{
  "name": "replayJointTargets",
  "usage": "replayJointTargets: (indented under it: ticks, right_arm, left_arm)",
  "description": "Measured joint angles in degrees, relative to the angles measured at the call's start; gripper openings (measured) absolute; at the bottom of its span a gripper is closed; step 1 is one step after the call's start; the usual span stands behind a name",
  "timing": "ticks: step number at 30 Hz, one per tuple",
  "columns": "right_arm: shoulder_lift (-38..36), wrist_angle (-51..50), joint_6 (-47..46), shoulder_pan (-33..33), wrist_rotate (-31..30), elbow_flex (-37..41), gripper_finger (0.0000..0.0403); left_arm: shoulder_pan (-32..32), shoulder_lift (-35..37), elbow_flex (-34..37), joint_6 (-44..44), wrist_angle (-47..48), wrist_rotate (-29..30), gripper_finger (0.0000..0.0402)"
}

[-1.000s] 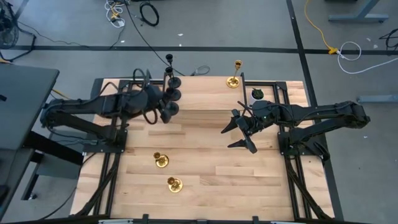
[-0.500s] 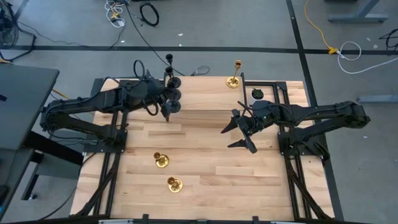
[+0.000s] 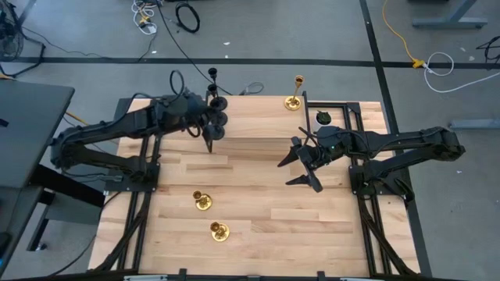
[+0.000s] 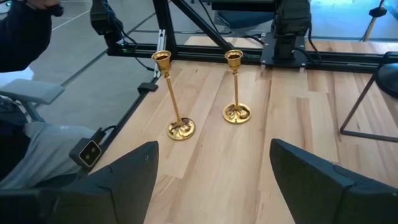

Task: Pick & Place candle stick holders
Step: Put the black candle holder on the shelf aligned with the black candle holders

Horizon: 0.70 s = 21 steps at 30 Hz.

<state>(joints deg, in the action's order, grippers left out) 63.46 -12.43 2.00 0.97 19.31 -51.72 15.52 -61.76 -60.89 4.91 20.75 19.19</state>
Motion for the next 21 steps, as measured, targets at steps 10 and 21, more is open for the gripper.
replayJointTargets:
  ticks: [10, 21]
  right_arm:
    - [0.00, -0.02, 0.04, -0.02, -2.38, 0.00, 0.0304]
    - [0.00, -0.02, 0.04, -0.02, -2.38, 0.00, 0.0304]
  left_arm:
    - [3.11, 0.00, 1.32, -0.14, -3.76, -5.21, 0.0033]
    - [3.33, -0.10, 1.32, 0.25, -3.71, -6.41, 0.0033]
